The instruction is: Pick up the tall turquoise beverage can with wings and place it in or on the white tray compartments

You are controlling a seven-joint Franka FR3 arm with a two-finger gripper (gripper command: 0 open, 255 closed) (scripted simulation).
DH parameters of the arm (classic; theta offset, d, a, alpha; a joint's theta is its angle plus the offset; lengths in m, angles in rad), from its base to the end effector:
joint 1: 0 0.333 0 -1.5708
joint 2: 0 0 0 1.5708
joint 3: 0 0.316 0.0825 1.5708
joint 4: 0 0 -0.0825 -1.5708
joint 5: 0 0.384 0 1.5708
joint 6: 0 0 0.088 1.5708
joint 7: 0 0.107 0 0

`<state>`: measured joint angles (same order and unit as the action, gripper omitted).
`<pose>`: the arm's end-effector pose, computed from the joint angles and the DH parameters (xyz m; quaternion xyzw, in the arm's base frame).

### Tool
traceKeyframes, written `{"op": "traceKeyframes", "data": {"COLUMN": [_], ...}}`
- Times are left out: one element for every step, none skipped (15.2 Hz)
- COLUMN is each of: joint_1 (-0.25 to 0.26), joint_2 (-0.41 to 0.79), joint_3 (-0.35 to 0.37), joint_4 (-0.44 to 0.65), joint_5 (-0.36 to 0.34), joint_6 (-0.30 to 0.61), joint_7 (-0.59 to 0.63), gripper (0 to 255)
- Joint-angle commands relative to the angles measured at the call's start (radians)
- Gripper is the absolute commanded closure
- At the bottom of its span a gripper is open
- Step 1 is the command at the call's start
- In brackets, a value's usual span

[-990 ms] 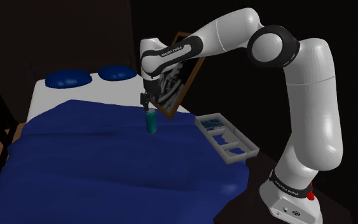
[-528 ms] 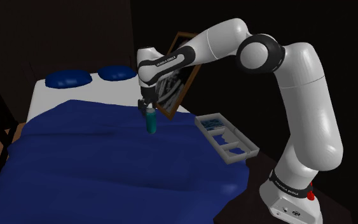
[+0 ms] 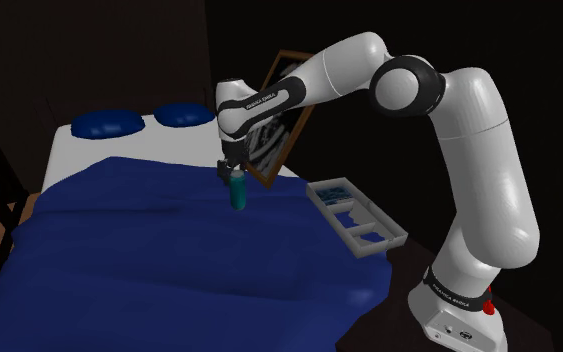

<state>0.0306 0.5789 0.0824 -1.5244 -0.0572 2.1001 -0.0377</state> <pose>0.6991 0.0676 0.3223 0.9965 0.0830 -0.0004 0.0022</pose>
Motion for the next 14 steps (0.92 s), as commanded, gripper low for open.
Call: {"op": "traceKeyframes", "data": {"joint_1": [0.0,0.0,0.0,0.0,0.0,0.0,0.0,0.0,0.0,0.0,0.0,0.0,0.0,0.0], "joint_2": [0.0,0.0,0.0,0.0,0.0,0.001,0.001,0.002,0.002,0.002,0.0,-0.006,-0.012,-0.017], "joint_3": [0.0,0.0,0.0,0.0,0.0,0.0,0.0,0.0,0.0,0.0,0.0,0.0,0.001,0.001], "joint_4": [0.0,0.0,0.0,0.0,0.001,0.001,0.002,0.003,0.004,0.002,0.0,0.004,0.009,0.014], "joint_5": [0.0,0.0,0.0,0.0,0.0,0.0,0.0,0.0,0.0,0.0,0.0,0.001,0.001,0.002], "joint_6": [0.0,0.0,0.0,0.0,0.0,0.0,0.0,-0.001,-0.002,-0.001,0.0,-0.01,-0.021,-0.031], "joint_7": [0.0,0.0,0.0,0.0,0.0,0.0,0.0,0.0,0.0,0.0,0.0,0.0,-0.001,-0.001], "gripper": [0,255,255,255,255,255,255,255,255,255,255,255,255,255]}}
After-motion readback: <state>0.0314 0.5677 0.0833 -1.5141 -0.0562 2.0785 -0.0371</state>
